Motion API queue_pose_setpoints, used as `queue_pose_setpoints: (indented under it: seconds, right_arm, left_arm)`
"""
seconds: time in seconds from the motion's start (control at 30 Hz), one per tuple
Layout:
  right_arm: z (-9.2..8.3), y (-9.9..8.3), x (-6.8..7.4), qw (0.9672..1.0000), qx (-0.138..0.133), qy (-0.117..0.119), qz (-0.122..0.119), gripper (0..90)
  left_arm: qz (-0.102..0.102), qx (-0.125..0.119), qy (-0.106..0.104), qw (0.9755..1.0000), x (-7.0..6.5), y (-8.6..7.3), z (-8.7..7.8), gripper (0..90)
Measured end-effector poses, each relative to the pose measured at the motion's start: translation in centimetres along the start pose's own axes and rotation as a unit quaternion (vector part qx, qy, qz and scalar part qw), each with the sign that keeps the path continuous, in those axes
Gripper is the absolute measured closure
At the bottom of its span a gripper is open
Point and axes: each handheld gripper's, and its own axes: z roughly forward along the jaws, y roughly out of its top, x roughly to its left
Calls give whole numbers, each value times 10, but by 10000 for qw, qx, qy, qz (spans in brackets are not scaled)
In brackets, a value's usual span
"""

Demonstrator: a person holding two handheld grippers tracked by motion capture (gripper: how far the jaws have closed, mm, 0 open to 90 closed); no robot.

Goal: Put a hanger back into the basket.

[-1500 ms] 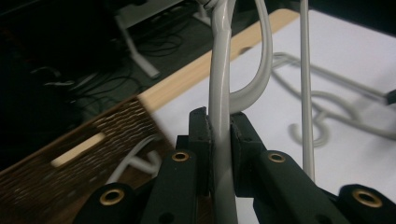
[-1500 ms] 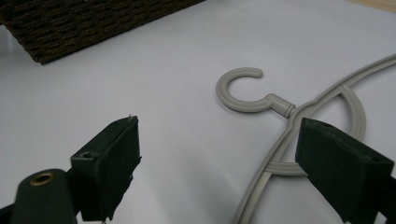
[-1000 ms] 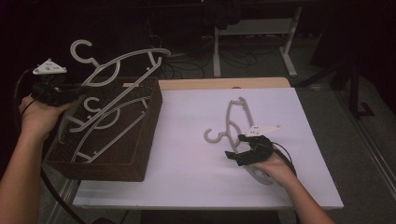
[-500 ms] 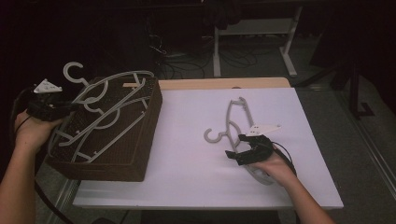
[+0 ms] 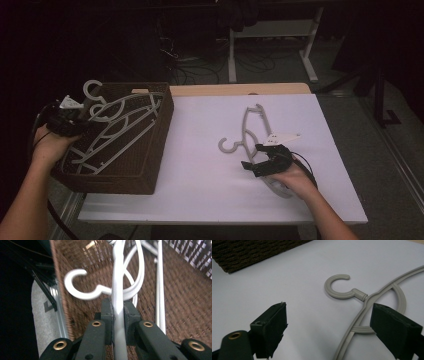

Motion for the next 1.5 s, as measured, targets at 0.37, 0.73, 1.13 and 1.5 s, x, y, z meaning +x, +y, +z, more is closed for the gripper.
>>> queue_pose_setpoints:
  seconds: [0.37,0.73,1.13,1.5]
  right_arm:
    - [0,0,-1,10000,-4,-6,10,134]
    - [-2,1,-1,10000,-44,-9,5,135]
    - [-13,5,-6,9999,-60,-136,-4,135]
    - [-30,5,-19,9990,79,-429,96,223]
  left_arm:
    - [-105,460,-53,9989,-10,-14,29,792]
    - [-601,-627,-615,9943,-18,11,0,328]
    - [-515,-1565,-1627,9728,-96,71,-27,91]
    - [-302,-1811,-2308,9555,-182,98,-16,0]
